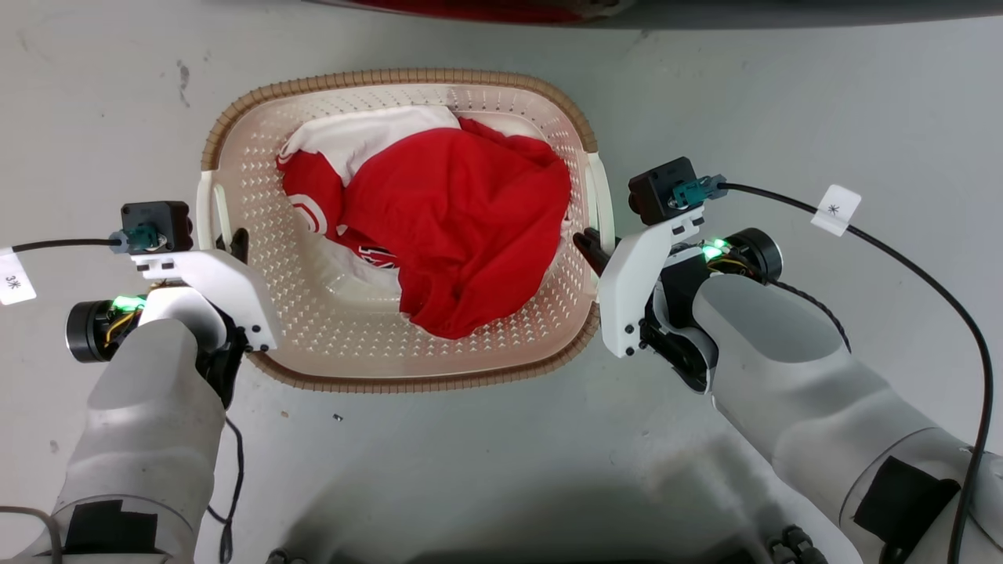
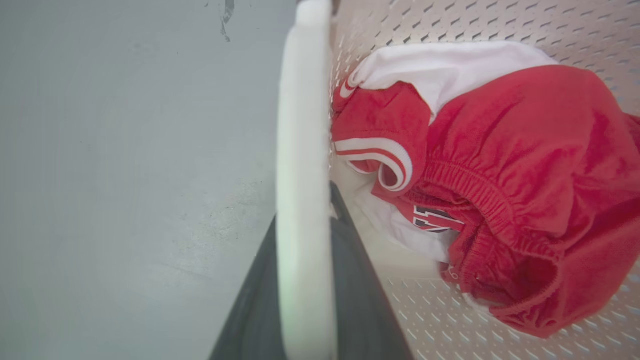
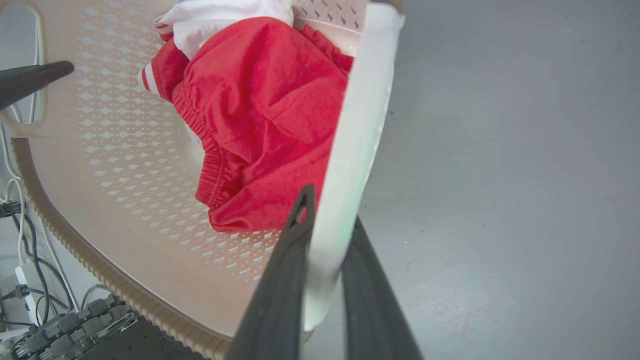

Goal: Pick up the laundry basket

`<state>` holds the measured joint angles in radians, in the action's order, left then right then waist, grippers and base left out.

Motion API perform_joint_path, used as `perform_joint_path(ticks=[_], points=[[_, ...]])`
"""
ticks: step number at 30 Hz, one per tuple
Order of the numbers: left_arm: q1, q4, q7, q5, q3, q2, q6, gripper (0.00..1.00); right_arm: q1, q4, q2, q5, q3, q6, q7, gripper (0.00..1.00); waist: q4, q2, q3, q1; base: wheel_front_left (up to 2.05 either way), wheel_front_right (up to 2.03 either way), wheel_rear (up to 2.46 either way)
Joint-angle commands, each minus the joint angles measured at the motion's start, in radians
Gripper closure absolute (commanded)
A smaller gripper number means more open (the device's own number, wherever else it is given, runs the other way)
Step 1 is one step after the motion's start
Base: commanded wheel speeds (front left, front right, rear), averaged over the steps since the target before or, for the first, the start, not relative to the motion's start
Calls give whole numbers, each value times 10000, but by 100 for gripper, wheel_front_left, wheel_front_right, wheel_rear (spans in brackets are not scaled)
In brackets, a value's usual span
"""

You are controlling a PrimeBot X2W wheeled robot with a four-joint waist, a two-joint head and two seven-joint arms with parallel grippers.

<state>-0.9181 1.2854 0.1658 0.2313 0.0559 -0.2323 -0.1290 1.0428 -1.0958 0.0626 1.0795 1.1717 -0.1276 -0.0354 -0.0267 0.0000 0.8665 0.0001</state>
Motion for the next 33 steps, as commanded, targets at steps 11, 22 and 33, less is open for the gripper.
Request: perform_joint_path(ticks=[11, 22, 33], points=[[369, -20, -915, 265, 892, 792, -17, 100, -737, -158, -279, 969, 437, -91, 976, 100, -165, 0, -1721, -1, 0, 0, 0], [806, -27, -3246, 1313, 2026, 1451, -70, 100, -1540, -586, -338, 1665, 710, -93, 2355, 100, -518, 0, -3877, -1, 0, 0, 0], [1323, -43, -5495, 2425, 2681, 1760, -79, 100, -1972, -589, 53, 1981, 830, -93, 3317, 100, -450, 0, -5595, -1, 0, 0, 0]])
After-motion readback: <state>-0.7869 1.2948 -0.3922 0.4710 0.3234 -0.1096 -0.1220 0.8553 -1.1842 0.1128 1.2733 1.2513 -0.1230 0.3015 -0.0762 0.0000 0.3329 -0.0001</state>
